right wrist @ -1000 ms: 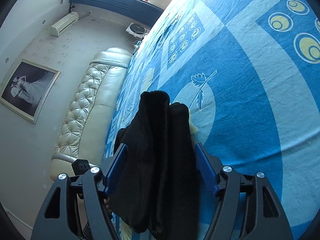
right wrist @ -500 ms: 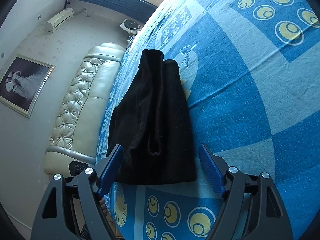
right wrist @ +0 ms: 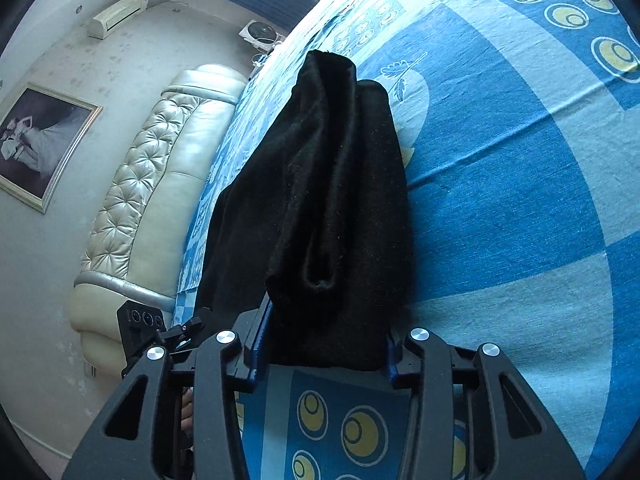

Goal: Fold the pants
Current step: 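Lower the folded bundle onto the quilt with both tools and open them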

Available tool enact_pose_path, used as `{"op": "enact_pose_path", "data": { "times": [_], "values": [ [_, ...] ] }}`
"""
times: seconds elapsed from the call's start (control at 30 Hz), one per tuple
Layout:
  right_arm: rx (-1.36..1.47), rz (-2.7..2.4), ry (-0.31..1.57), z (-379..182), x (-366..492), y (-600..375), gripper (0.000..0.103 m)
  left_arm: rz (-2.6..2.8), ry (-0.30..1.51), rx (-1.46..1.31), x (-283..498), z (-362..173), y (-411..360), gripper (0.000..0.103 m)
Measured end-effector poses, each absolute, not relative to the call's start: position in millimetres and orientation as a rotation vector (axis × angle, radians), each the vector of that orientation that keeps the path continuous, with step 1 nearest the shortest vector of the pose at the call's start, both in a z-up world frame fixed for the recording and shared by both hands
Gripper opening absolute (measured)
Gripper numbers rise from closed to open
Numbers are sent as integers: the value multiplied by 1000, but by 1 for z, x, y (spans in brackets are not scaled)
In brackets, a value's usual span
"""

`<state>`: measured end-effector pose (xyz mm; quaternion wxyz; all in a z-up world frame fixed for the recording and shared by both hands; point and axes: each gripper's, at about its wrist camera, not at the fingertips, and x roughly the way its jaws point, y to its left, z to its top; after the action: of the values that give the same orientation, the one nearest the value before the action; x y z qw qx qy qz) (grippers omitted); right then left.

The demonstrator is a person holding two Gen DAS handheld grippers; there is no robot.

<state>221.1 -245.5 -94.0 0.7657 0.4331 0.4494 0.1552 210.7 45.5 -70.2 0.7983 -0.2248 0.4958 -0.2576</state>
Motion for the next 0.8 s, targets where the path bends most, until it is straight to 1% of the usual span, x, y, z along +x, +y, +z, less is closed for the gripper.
{"op": "enact_pose_path", "data": {
  "times": [0.07, 0.37, 0.8],
  "values": [
    [953, 337, 970, -95, 218, -249, 41, -532, 1052, -443, 207, -64, 41, 35],
    [975, 347, 959, -94, 209, -252, 38, -514, 1033, -399, 203, -56, 37, 29],
    [1008, 351, 959, -92, 184, -252, 38, -499, 1031, -336, 186, -50, 32, 28]
  ]
}}
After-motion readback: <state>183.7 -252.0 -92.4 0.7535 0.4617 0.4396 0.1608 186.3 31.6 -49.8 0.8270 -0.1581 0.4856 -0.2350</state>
